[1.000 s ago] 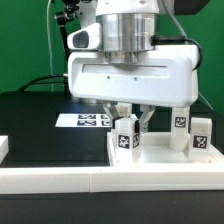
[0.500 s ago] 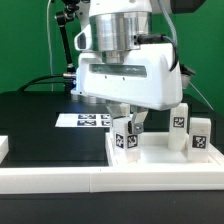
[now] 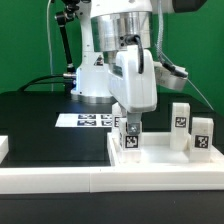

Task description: Assemble square table

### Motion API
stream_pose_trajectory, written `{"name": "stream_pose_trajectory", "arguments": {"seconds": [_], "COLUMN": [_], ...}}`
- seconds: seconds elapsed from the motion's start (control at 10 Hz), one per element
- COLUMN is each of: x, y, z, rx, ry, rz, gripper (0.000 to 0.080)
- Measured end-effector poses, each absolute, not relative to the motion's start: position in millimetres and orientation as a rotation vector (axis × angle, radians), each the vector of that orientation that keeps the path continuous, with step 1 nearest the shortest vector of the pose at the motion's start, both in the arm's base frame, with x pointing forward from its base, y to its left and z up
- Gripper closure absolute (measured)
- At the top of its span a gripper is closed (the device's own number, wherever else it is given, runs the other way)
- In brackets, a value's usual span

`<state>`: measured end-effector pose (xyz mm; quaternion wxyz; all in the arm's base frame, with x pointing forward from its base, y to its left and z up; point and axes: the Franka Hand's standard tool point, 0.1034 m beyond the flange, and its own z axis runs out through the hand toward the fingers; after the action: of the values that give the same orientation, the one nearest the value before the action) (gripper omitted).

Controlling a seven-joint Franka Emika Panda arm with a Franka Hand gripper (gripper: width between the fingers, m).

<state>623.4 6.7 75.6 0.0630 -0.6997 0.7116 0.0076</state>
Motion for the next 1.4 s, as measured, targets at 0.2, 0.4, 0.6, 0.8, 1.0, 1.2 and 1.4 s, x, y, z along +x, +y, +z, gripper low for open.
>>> {"name": "stream_pose_trajectory", "arguments": {"seconds": [0.2,0.4,0.6,0.8,1.0,1.2,1.4], "x": [623.9,624.3,622.9,621.8,620.3,618.7,618.5], "y": [7.0,7.6,6.5,5.6,4.2,2.9,4.9], "z": [75.5,75.4,75.1,75.3,75.2,75.1,73.6], "rx": [-1.991,-1.893,-1.694,-1.555,-1.490,-1.424,-1.354], "ry": [2.264,2.346,2.464,2.558,2.609,2.654,2.686], "rz": [0.031,0.036,0.008,-0.005,-0.006,-0.011,-0.003], "gripper": [0.0509,0.0509,0.0509,0.0503,0.0495,0.0492,0.0325]}}
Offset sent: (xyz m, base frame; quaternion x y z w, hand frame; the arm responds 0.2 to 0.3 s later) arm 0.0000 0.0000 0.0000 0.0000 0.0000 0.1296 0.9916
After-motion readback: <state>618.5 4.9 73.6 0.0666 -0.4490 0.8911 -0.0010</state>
